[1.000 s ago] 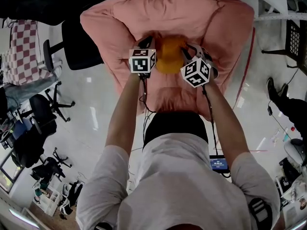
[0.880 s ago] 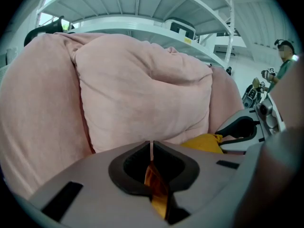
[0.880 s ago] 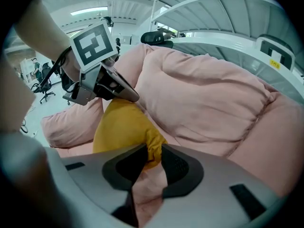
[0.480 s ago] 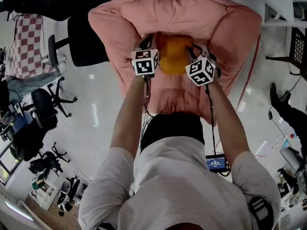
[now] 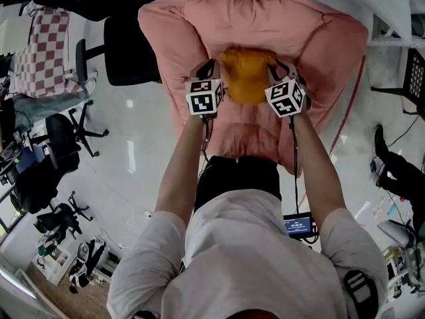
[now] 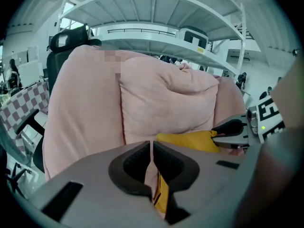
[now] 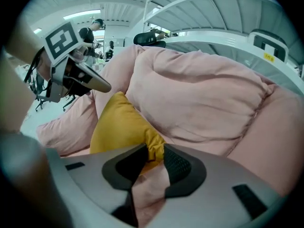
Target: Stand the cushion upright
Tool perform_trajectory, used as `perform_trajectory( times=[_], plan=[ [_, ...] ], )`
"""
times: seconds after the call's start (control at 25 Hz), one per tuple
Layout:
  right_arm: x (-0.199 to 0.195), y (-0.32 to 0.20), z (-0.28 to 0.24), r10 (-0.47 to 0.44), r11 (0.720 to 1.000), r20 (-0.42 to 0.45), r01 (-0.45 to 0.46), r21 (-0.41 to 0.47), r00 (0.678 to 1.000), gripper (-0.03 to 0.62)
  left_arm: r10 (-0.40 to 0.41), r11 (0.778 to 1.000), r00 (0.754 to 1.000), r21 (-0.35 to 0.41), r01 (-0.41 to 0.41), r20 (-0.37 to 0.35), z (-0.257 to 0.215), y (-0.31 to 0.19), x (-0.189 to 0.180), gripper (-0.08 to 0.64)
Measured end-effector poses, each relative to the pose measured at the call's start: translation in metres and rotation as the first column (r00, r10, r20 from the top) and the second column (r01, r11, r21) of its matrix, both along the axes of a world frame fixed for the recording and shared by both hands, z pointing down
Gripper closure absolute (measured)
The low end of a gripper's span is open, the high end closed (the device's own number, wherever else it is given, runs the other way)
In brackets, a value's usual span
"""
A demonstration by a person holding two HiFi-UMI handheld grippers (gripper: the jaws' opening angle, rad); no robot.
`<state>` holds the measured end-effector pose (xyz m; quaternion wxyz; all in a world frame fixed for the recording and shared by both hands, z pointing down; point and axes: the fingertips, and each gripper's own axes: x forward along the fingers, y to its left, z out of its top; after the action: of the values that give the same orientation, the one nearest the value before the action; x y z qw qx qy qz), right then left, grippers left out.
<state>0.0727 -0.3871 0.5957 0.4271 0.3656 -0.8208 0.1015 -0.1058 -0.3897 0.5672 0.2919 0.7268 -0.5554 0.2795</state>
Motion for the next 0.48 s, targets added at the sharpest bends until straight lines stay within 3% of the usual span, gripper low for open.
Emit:
perform_trajectory(
  times=[0.12, 0.28, 0.48],
  plan=[
    [0.003, -0.004, -0.003, 0.078, 0.997, 0.039, -0.078, -0.008, 0.996, 0.456, -0.044, 0.999, 0.998, -0.011, 0.043, -0.049, -0.007, 0.017, -0.005, 0.528],
    [0.008, -0.004, -0.009, 0.107, 0.994, 0.050, -0.107, 0.000, 0.993, 0.426, -0.132, 0.991, 0.981, -0.022, 0.130, -0.139, -0.019, 0.047, -0.008, 0.528],
    [0.009, 0.003, -0.031, 0.143, 0.988, 0.122, -0.149, 0.034, 0.982, 0.420, -0.141, 0.990, 0.975, -0.033, 0.137, -0.170, -0.031, 0.079, -0.014, 0.528]
  ],
)
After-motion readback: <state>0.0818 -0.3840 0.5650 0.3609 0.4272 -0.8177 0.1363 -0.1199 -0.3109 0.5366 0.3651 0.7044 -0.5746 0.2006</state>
